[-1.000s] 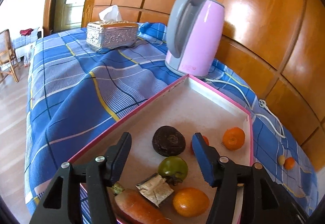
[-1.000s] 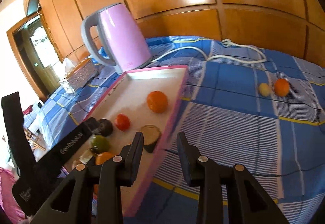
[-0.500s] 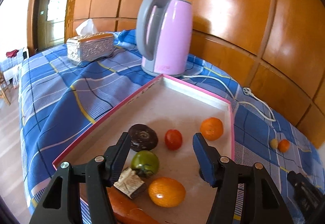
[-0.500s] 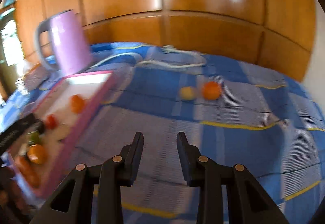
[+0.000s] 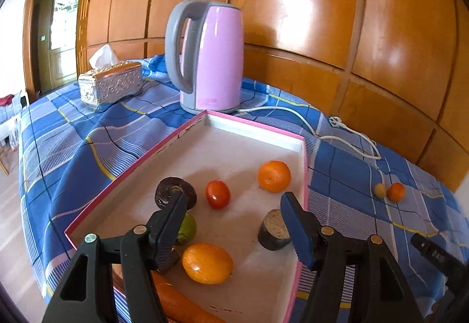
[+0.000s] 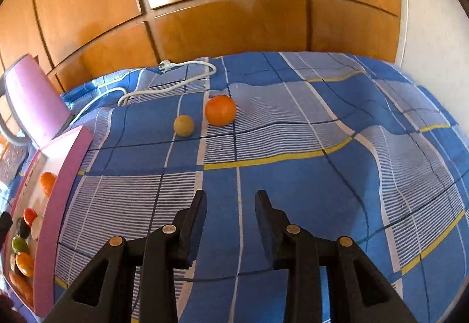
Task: Organize fruits
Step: 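Withdraw both open tools from the tray toward the last orange and yellow fruit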
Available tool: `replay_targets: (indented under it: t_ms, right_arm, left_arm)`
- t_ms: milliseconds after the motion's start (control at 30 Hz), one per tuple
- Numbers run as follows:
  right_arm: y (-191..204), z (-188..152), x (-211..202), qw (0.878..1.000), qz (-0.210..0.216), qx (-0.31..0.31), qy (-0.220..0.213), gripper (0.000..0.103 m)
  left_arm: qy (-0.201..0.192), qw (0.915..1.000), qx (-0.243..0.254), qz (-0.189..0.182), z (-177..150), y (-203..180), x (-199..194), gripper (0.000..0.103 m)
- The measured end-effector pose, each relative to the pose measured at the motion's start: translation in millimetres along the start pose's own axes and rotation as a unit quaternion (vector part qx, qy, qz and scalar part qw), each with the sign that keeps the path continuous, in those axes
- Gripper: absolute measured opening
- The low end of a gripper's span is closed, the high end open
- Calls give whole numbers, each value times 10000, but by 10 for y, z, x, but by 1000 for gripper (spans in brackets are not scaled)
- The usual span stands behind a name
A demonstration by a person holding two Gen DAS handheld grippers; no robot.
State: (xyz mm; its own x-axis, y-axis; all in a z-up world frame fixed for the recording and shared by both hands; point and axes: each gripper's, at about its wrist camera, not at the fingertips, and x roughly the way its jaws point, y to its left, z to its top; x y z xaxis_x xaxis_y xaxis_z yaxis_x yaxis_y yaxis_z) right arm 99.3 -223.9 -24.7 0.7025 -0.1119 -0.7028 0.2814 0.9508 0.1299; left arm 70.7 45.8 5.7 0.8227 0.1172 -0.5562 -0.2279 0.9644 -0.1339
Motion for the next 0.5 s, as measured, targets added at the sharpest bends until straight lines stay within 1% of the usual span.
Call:
replay_targets:
  t_ms: [100, 267, 433, 500]
  right_arm:
    - [-68, 1, -49, 9999, -13, 163, -47, 34]
    - [-211, -9, -96, 9989, -61, 469, -7, 34]
    - [-252, -42, -221, 9989, -78, 459, -84, 34]
    - [-252, -58, -252, 9991, -85, 396, -76, 34]
  left_arm:
    - [-20, 10000, -3, -15, -7, -5, -39, 68]
    - [-19, 10000, 67, -33, -39, -23, -118, 68]
    - [-12, 9997, 199, -116, -120, -50, -241, 68]
    - [57, 9995, 273, -135, -152, -64, -274, 68]
